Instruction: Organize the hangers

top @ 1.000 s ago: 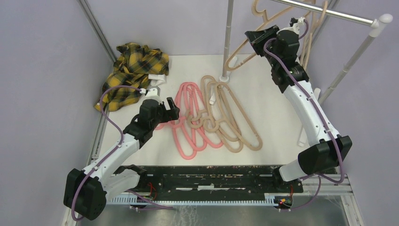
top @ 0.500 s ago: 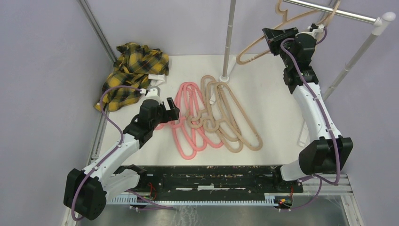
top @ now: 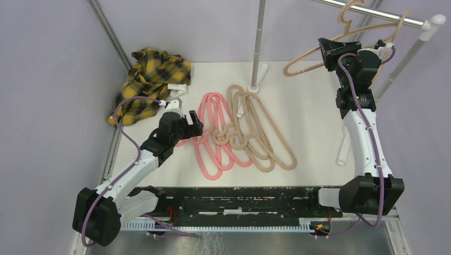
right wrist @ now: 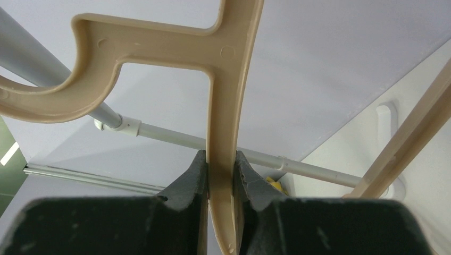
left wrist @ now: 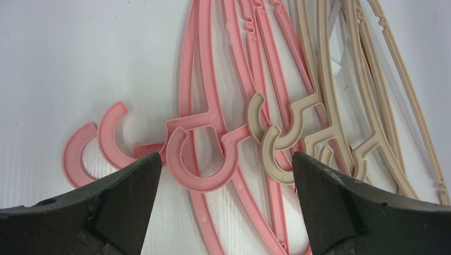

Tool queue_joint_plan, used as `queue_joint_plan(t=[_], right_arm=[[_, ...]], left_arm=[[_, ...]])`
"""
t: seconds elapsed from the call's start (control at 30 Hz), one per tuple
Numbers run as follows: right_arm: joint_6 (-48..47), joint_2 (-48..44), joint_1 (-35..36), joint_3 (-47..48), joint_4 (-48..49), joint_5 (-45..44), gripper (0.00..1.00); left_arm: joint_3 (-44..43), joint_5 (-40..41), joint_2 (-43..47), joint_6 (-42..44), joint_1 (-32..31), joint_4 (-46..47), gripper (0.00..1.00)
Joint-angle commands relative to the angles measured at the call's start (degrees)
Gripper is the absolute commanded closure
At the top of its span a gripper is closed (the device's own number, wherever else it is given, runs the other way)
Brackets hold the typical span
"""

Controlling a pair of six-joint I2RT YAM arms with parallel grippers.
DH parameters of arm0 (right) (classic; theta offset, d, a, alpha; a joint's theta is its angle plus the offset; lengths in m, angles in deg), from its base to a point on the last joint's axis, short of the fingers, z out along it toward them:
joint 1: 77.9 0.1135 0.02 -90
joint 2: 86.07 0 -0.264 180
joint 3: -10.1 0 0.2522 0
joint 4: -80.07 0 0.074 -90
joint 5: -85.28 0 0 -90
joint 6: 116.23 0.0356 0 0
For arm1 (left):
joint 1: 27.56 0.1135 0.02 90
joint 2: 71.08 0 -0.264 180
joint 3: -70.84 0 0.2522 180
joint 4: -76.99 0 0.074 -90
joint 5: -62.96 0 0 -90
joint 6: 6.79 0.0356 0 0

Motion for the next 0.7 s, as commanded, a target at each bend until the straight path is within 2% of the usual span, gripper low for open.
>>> queue_joint_plan(t=[0.0,0.1,0.23,0.4,0.53,0.67], right_arm=[[-0.8,-1.7,-0.6,0.4,-3.4,2.1,0.67],[-4.0,-3.4,-0.6,1.5,-6.1,2.3,0.47],[-8.6,-6.9,-0.6,3.2,-11.3,1.0,0.32],[-16.4,-11.8,-0.6,5.6,-18.8,-0.3,0.24],[-25.7,-16.0,-0.6,7.8,-25.3,-5.4,0.18],[-33.9,-19.3,-0.6,8.4,-27.7,-10.1,0.18]], left_arm=[[0.2,0.4,-0.2,-1.1,0.0,2.2,0.01],[0.2,0.2,-0.3,-1.1,-0.1,2.1,0.01],[0.2,0.3,-0.2,-1.1,-0.1,2.1,0.01],[0.2,0.0,-0.2,-1.2,-0.1,2.4,0.01],[0.2,-0.5,-0.6,-1.3,0.0,2.6,0.01],[0.2,-0.7,-1.3,-1.4,-0.1,2.9,0.01]])
